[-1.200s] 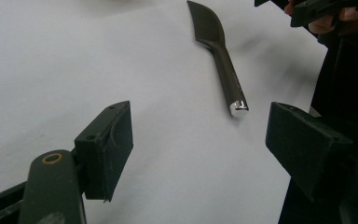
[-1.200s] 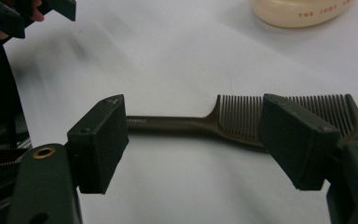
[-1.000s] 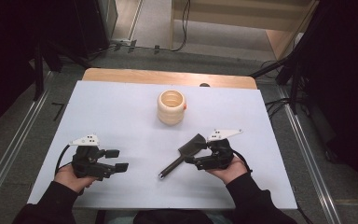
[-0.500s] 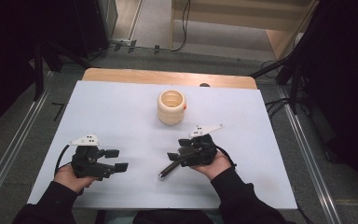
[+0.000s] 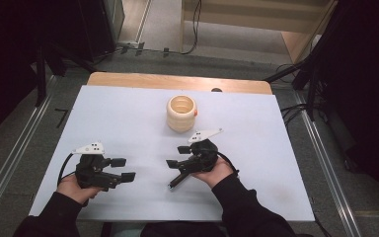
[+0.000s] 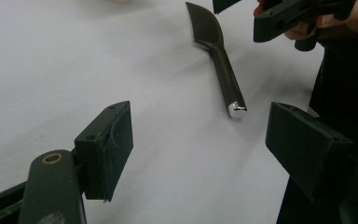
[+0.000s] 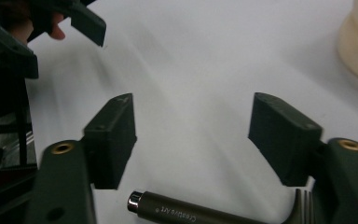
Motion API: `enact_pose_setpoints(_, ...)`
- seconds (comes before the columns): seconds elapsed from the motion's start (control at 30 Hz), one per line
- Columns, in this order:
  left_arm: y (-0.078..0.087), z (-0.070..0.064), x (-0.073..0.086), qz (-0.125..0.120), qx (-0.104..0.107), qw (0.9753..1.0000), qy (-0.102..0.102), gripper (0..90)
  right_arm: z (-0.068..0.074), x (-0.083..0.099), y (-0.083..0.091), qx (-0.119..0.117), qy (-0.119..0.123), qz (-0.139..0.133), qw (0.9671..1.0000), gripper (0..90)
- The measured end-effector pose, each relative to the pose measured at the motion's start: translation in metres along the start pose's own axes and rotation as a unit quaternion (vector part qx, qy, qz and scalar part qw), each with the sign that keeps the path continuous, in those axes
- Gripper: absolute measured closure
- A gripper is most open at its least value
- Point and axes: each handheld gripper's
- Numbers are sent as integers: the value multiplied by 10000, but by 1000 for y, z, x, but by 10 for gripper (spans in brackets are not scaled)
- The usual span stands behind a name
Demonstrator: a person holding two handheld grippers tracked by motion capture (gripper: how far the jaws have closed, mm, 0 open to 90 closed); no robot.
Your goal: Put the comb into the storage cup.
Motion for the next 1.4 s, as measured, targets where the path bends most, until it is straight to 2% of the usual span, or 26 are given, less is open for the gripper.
enact_pose_setpoints(0.07,0,0,0,4,2,10000,2,238,2,2,-2,-38,28,126,9999,539)
enact_pose_setpoints(0.1,0,0,0,4,2,10000,2,238,2,2,-2,-38,28,126,9999,539)
enact_pose_setpoints(0.13,0,0,0,4,-1,10000,-1,238,5,5,-5,-77,112,145,9998,747)
enact_pose_setpoints(0.17,0,-1,0,5,-4,10000,-2,238,6,8,-7,-73,83,161,9998,848)
enact_pose_setpoints(0.2,0,-1,0,5,-4,10000,-2,238,6,8,-7,-73,83,161,9998,848)
enact_pose_setpoints(0.23,0,-1,0,-11,-9,10000,-4,238,8,11,-14,-61,148,300,9994,878)
enact_pose_setpoints(0.27,0,-1,0,-11,-9,10000,-4,238,8,11,-14,-61,148,300,9994,878)
enact_pose_setpoints(0.4,1,0,0,-8,-24,10000,-25,238,12,22,-31,-108,162,689,9974,878)
enact_pose_setpoints(0.7,0,0,0,-3,-25,10000,-22,238,9,33,-40,-144,120,1078,9940,878)
enact_pose_setpoints(1.0,0,-1,0,-11,-20,10000,-15,238,4,43,-28,-130,-53,1174,9930,878)
enact_pose_setpoints(1.07,0,-1,0,-15,-21,10000,-19,238,2,43,-27,-122,-26,1171,9930,878)
enact_pose_setpoints(1.4,0,0,0,6,-21,10000,-21,238,-9,51,-6,65,-139,1312,9912,878)
Point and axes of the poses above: each handheld gripper's, and its own axes: y roughly backward along the jaws, x roughly out of its underside, z roughly to its left, and after that the axes turned 4 degrees about -y, right-handed
